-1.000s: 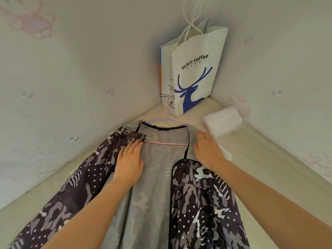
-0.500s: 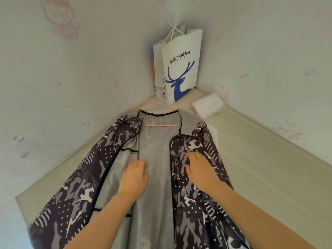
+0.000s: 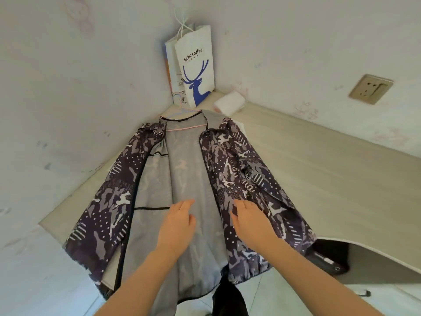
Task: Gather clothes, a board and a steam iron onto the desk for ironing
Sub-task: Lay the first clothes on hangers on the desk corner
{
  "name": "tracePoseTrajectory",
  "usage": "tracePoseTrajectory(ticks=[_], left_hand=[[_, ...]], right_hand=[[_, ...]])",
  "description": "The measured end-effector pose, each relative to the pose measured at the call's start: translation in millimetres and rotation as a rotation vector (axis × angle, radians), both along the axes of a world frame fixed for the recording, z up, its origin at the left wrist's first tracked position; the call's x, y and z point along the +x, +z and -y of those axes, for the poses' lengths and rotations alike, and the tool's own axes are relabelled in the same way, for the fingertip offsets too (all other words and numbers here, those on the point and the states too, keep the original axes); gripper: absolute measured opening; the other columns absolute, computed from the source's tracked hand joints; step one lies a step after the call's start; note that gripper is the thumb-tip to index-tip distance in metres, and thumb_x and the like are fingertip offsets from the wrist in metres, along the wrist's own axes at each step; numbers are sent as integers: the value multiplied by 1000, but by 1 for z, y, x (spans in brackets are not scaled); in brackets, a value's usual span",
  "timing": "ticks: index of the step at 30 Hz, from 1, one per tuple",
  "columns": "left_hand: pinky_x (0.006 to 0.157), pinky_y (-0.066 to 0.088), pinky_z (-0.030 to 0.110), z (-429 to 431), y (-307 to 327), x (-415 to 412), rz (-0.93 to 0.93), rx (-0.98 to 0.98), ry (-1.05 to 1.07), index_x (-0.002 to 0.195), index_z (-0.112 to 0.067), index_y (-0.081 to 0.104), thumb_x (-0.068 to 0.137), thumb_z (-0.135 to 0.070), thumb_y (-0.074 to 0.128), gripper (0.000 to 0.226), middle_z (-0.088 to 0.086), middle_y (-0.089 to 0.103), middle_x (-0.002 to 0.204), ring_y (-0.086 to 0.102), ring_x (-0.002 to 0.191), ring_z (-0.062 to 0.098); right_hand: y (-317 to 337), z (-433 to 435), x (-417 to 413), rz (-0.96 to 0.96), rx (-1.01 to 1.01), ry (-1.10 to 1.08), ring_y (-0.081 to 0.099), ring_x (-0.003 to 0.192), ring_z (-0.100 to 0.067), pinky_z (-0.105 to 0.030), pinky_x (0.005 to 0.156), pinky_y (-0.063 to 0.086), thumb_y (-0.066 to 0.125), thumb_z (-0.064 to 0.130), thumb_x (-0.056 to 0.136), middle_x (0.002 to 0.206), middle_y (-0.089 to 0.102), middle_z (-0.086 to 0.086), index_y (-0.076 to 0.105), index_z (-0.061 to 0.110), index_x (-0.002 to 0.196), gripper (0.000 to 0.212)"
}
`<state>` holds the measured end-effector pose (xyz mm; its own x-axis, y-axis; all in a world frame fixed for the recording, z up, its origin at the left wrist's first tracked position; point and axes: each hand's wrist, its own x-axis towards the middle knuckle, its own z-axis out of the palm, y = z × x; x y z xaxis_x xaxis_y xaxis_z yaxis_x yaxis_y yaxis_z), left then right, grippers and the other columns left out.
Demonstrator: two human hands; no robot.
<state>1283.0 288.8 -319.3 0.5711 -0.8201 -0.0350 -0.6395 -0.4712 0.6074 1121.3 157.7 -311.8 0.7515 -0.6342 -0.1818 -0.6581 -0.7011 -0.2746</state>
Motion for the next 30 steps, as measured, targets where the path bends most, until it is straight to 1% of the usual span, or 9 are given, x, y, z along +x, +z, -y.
tracePoseTrajectory(ticks=[3, 7, 12, 14, 17, 20, 24, 27, 30], left_hand=[[96, 41, 32, -20, 10, -28, 46, -38, -51, 131, -11, 52, 95, -11, 49, 36, 6, 58, 126, 48, 119, 22], [97, 44, 35, -33, 22, -59, 69, -72, -132, 130, -13, 54, 95, -12, 50, 36, 5, 60, 125, 50, 117, 21], [96, 40, 30, -39, 31, -115, -6, -136, -213, 128, -14, 54, 93, -12, 53, 35, 3, 59, 120, 49, 116, 19], [92, 42, 29, -39, 31, -140, -10, -144, -295, 127, -14, 55, 92, -11, 54, 35, 3, 59, 116, 49, 113, 19], [88, 46, 34, -37, 32, -177, 38, -137, -440, 124, -9, 58, 88, -7, 59, 36, 7, 61, 111, 52, 108, 23], [82, 51, 36, -35, 32, -218, 133, -148, -604, 117, -7, 60, 84, -4, 64, 34, 6, 62, 103, 56, 100, 24], [88, 49, 35, -43, 31, -284, 171, -123, -765, 123, -11, 58, 88, -10, 59, 35, 2, 61, 111, 54, 107, 20], [85, 51, 37, -57, 31, -342, 162, -131, -876, 122, -8, 59, 86, -7, 62, 36, 5, 63, 108, 57, 104, 24], [87, 51, 35, -77, 34, -406, 151, -127, -960, 122, -10, 60, 87, -8, 61, 35, 4, 63, 109, 56, 107, 22]], right_hand=[[9, -34, -35, 4, 5, -58, 38, 131, -23, -31, 108, 35, 37, 30, 101, 141, 43, -8, 29, 9, 145, 50], [21, -64, -74, 30, 8, -143, 43, 125, -24, -33, 105, 38, 39, 28, 100, 135, 48, -7, 39, 10, 138, 42], [23, -97, -128, 65, 42, -282, 43, 124, -25, -35, 105, 37, 38, 26, 100, 136, 47, -8, 39, 12, 138, 41], [22, -108, -151, 84, 34, -374, 45, 123, -26, -35, 103, 39, 41, 26, 98, 136, 49, -7, 38, 13, 139, 42], [21, -124, -187, 100, 37, -533, 47, 121, -24, -34, 98, 42, 44, 24, 96, 132, 52, -5, 40, 14, 138, 43], [18, -141, -231, 87, 41, -640, 45, 123, -22, -32, 101, 40, 41, 26, 98, 133, 51, -4, 43, 15, 134, 38], [19, -176, -300, 78, 40, -772, 43, 126, -21, -32, 104, 38, 40, 29, 99, 137, 48, -3, 39, 16, 138, 41], [23, -210, -358, 76, 30, -860, 42, 128, -22, -32, 104, 37, 41, 29, 99, 139, 47, -4, 37, 14, 139, 43], [29, -247, -417, 68, 8, -957, 41, 130, -23, -31, 106, 34, 41, 29, 99, 139, 47, -5, 37, 12, 140, 45]])
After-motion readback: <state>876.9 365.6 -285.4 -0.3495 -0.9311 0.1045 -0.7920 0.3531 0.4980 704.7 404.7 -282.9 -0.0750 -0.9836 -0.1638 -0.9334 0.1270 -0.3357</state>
